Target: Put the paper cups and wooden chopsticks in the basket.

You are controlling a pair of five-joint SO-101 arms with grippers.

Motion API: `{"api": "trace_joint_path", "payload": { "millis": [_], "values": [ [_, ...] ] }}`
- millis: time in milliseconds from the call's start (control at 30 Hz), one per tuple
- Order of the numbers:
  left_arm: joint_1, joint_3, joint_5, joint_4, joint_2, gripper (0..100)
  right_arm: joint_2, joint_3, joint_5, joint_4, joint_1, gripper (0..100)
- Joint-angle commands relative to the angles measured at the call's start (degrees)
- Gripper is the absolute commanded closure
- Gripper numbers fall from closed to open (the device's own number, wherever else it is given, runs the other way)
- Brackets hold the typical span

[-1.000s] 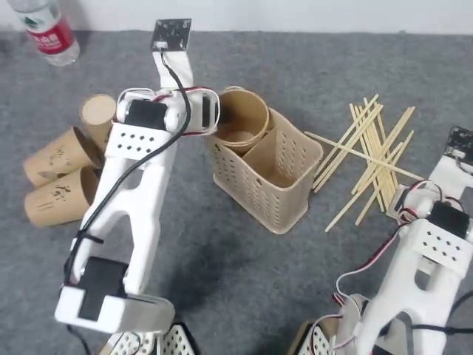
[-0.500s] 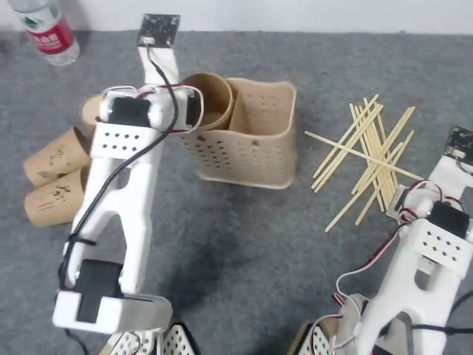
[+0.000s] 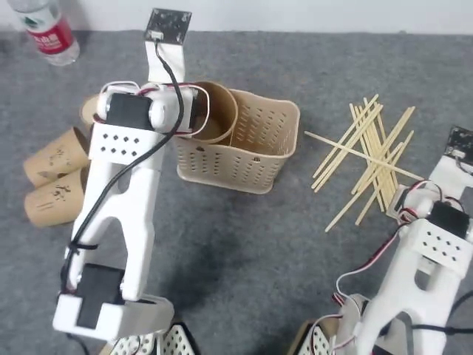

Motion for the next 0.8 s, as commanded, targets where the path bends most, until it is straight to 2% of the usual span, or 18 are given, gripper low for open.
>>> {"api": "trace_joint_path", "payload": {
  "millis": [0,267,500,767],
  "values": [
    [0.44,-2.51,-0.09,1.76,-3.34,98,0.13,-0.18,0.53,-0.84,0.40,81.8],
    [0.00,-4.26,-0.18,2.29,-4.75,73,0.13,-0.18,0.62,-0.84,0.40,81.8],
    [-7.12,-10.24,0.00,4.57,-13.19,72,-0.04,-0.35,0.70,-0.66,0.40,81.8],
    [-18.20,-9.80,2.02,16.00,-21.27,72,-0.48,-2.46,2.81,3.03,0.48,81.8]
  ]
}}
